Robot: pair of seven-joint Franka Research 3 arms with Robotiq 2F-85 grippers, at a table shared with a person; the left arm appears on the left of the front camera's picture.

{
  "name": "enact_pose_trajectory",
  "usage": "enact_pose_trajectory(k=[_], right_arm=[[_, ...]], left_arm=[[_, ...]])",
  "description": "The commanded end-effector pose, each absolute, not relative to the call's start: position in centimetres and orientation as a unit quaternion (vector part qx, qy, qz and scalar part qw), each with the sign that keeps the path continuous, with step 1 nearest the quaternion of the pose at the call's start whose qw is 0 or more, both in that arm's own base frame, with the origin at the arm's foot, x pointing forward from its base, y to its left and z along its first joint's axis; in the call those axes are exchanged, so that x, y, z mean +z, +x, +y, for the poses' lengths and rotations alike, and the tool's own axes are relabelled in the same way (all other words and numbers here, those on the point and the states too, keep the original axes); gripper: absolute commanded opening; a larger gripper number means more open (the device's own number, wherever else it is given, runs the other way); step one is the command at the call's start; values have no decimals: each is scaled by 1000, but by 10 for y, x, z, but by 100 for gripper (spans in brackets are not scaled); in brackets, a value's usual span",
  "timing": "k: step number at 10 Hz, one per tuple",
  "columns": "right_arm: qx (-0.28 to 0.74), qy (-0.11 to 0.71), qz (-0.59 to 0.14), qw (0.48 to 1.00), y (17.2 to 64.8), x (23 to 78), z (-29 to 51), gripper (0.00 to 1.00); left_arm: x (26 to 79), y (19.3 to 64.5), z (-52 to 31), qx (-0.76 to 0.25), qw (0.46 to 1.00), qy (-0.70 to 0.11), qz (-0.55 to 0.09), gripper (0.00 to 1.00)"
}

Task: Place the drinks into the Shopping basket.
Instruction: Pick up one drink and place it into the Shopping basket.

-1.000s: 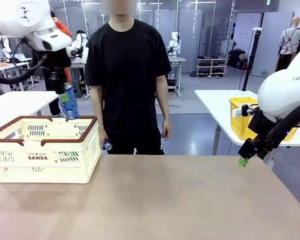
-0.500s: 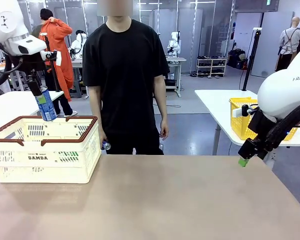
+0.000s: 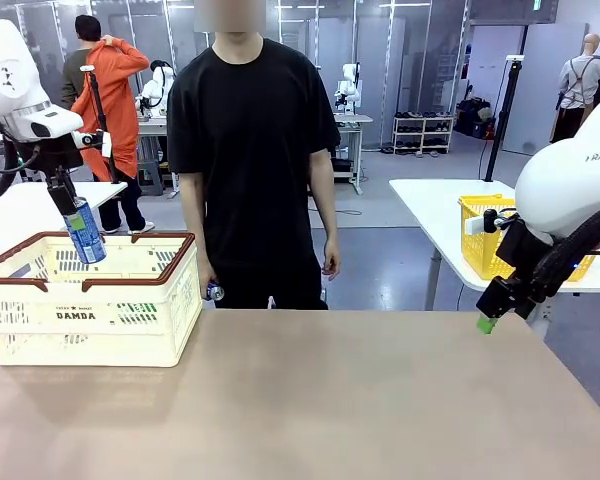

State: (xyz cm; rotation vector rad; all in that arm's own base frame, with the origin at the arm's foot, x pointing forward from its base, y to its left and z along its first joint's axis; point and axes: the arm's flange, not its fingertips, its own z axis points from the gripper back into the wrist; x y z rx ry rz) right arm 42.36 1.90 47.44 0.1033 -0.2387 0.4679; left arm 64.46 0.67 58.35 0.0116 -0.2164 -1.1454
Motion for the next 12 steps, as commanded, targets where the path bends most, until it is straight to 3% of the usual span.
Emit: enact_pose_trajectory(k=[1,6,8,12], right_arm=[[237,51,-116,963,424,476,18,97],[237,51,-116,963,424,476,18,97],[237,51,-116,963,424,476,18,97],[237,51,-116,963,424,476,18,97]], left_arm=[[589,642,7,-539,836,10,-103,58],[583,645,7,-541,835,6,-100,58],[558,680,28,-593,801,-46,-71,58],[498,696,30,-640,763,-95,-14,58]])
